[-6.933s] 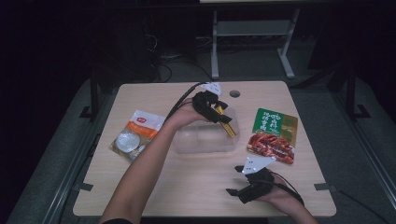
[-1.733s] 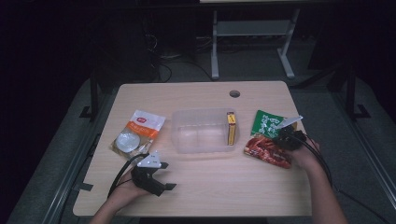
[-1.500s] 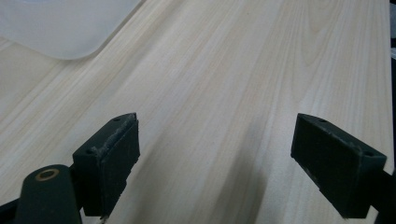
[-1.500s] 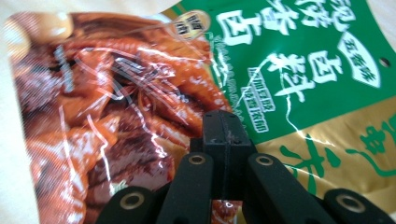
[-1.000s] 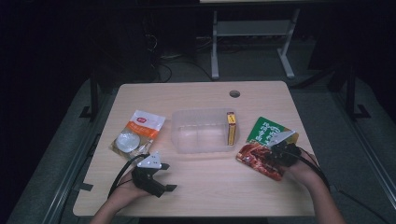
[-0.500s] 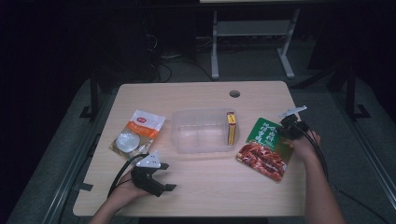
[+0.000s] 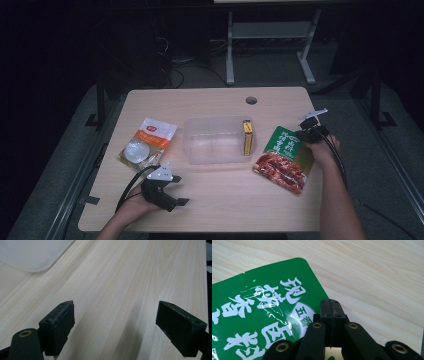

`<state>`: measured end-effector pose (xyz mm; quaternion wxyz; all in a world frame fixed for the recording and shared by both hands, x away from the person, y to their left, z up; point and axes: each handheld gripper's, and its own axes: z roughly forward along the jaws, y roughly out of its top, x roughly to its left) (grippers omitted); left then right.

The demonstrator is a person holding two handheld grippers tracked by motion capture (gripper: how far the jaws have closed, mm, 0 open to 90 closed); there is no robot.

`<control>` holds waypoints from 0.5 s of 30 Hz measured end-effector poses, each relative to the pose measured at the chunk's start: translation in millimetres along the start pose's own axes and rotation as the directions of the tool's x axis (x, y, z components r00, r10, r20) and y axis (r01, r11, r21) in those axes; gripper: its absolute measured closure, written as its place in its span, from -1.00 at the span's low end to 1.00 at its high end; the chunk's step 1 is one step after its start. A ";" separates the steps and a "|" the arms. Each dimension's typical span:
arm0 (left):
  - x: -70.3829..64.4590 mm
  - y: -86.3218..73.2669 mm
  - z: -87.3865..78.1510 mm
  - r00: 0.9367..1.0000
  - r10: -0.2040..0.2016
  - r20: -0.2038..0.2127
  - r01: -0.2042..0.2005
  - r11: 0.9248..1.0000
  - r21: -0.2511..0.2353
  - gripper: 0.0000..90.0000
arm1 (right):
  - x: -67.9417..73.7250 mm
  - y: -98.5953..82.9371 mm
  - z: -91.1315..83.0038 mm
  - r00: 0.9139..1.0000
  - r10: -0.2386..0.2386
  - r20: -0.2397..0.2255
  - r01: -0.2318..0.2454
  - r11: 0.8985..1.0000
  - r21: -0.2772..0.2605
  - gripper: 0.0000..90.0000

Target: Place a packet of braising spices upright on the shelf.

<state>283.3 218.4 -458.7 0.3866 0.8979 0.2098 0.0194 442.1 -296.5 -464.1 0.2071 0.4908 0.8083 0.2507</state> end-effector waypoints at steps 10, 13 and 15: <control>-0.5 -0.6 0.5 1.000 0.002 0.000 -0.002 1.000 0.004 -0.67 | 7.5 -2.6 -5.6 0.999 -0.028 -0.024 0.029 0.999 0.024 1.00; -1.3 -0.5 1.6 1.000 0.004 0.005 -0.004 1.000 0.005 -0.67 | 12.9 -5.5 -9.2 0.998 -0.064 -0.028 0.065 0.997 0.030 1.00; -1.7 -0.2 1.7 1.000 0.006 0.007 -0.006 1.000 0.007 -0.67 | 15.1 -8.6 -11.9 0.997 -0.066 -0.036 0.067 0.997 0.028 1.00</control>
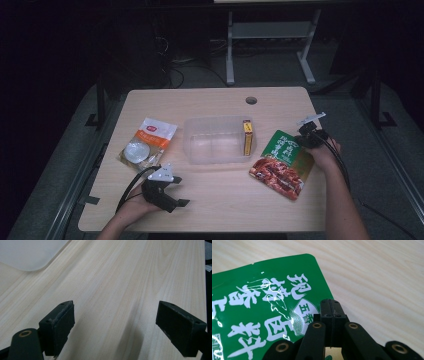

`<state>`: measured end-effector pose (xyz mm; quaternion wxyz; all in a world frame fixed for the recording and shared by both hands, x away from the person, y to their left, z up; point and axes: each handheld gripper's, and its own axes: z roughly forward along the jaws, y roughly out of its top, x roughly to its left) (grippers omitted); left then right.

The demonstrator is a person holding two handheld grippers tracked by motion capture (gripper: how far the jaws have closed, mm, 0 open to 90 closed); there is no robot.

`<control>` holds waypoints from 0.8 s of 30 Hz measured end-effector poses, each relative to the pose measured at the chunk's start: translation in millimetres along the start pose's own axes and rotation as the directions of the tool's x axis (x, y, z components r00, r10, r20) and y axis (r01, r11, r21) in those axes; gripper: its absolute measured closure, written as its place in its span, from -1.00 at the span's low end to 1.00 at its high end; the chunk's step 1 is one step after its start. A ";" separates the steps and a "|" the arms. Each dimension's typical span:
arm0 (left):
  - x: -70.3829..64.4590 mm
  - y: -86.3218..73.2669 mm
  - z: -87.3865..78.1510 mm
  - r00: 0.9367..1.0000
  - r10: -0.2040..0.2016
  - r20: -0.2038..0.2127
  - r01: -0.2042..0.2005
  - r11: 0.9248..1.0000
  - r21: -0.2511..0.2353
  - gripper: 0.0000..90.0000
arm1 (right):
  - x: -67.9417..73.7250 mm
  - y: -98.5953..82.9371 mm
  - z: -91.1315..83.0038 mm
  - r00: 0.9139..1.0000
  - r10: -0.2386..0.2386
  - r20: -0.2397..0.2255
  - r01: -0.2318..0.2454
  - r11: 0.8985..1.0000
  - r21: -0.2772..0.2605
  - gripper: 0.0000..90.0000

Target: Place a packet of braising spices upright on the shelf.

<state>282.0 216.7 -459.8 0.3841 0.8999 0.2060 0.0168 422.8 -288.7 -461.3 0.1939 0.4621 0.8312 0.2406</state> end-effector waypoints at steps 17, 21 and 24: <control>-1.5 0.6 -0.3 1.000 0.000 0.004 0.000 1.000 -0.006 -0.67 | 29.0 -21.6 -27.6 0.990 -0.143 -0.009 0.143 0.985 0.094 1.00; -2.1 1.2 0.7 1.000 0.001 0.012 -0.001 1.000 0.000 -0.67 | 32.9 -28.5 -33.8 0.990 -0.134 -0.038 0.137 0.986 0.092 1.00; -2.2 1.8 0.9 1.000 0.011 0.012 -0.011 1.000 0.005 -0.67 | 35.3 -33.4 -38.2 0.989 -0.135 -0.054 0.139 0.986 0.092 1.00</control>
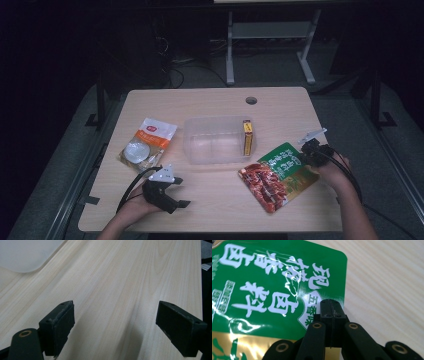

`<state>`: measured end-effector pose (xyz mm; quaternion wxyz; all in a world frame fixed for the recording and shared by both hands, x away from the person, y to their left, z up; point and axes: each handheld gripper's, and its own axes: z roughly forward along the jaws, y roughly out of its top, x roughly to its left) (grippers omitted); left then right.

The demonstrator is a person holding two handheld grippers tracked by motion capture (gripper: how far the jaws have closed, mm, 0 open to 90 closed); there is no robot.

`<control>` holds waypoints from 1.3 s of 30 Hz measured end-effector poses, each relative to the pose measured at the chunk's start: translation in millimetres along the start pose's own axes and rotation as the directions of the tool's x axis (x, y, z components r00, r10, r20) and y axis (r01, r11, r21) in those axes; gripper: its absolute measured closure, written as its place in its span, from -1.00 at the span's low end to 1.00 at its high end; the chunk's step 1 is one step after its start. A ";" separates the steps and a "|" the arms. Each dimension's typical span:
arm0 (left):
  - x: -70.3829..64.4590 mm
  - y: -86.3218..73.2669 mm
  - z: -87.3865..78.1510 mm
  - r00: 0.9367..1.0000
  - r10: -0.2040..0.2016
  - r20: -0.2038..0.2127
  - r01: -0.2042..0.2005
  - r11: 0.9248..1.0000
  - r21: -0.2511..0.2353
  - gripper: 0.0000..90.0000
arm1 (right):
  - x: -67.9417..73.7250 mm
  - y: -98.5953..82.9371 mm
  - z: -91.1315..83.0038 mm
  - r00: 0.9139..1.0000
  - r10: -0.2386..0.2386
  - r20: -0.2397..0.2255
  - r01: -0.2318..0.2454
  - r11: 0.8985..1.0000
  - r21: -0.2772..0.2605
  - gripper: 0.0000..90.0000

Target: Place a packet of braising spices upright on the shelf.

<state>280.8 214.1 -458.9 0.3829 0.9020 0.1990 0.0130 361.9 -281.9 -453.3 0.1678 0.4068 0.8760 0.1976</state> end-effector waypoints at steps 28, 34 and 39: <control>-3.6 24.8 25.2 0.995 0.085 0.057 -0.085 0.996 0.002 -0.67 | 52.4 -28.5 -25.0 0.994 -0.033 -0.100 0.031 0.999 -0.023 1.00; -3.7 24.9 26.1 0.994 0.090 0.057 -0.091 0.996 0.004 -0.67 | 67.1 -22.7 -24.0 0.989 -0.080 -0.121 0.076 0.996 -0.037 1.00; -3.6 24.8 24.6 0.994 0.095 0.056 -0.096 0.995 0.008 -0.67 | 74.7 -12.3 -19.4 0.986 -0.108 -0.130 0.103 0.994 -0.045 1.00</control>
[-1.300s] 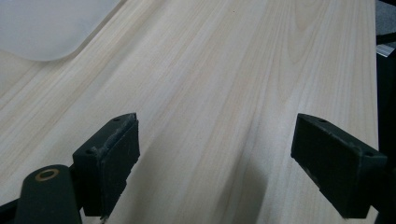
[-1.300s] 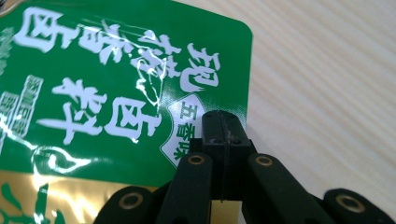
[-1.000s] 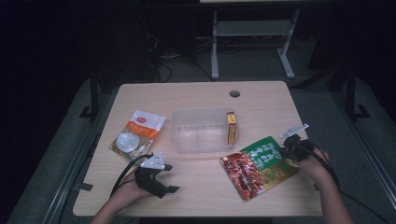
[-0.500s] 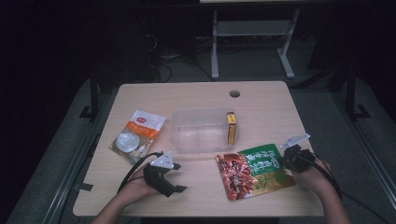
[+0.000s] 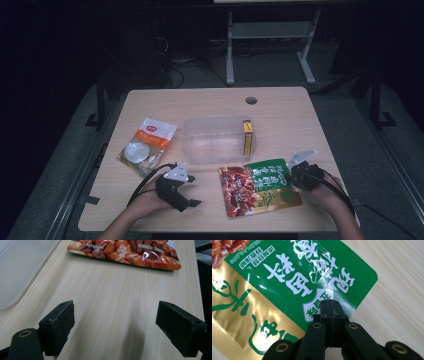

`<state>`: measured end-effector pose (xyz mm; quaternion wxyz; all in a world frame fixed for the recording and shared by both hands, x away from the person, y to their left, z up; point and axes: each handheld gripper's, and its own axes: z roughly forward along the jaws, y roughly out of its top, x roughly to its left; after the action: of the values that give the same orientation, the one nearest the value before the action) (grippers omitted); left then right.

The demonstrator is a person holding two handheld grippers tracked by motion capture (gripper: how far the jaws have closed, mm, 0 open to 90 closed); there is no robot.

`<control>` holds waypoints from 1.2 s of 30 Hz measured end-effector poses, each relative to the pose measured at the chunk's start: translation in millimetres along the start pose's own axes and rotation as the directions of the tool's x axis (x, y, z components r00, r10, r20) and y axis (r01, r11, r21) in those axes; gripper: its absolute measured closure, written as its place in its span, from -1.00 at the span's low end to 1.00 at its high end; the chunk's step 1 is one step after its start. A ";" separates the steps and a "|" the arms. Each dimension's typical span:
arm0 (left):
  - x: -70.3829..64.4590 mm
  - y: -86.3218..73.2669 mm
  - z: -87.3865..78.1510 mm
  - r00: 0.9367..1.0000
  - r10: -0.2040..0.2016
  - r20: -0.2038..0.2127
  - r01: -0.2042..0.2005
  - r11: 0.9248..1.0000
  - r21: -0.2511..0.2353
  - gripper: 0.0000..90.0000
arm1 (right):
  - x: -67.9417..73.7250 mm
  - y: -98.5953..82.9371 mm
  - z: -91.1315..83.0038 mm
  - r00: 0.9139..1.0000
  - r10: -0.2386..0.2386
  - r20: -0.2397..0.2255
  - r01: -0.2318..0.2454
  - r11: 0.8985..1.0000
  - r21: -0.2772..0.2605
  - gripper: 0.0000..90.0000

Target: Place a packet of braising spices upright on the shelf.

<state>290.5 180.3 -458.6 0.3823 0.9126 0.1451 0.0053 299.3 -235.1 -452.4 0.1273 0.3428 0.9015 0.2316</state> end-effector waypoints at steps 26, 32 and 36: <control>1.3 -1.5 -7.7 1.000 -0.002 -0.020 0.002 1.000 -0.021 -0.67 | 50.9 44.5 22.7 0.978 -0.177 -0.111 0.173 0.984 -0.046 1.00; 1.6 0.0 -7.2 1.000 -0.013 -0.026 0.012 0.999 -0.031 -0.70 | 69.1 59.5 30.5 0.964 -0.225 -0.143 0.217 0.974 -0.069 1.00; 3.8 4.4 -7.2 0.999 -0.017 -0.031 0.016 0.999 -0.044 -0.72 | 64.4 57.9 25.7 0.969 -0.190 -0.155 0.175 0.979 -0.108 1.00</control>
<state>294.4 183.5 -450.8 0.4000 0.9025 0.1585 0.0199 294.5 -144.9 -449.8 0.0890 0.2317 0.9247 0.2885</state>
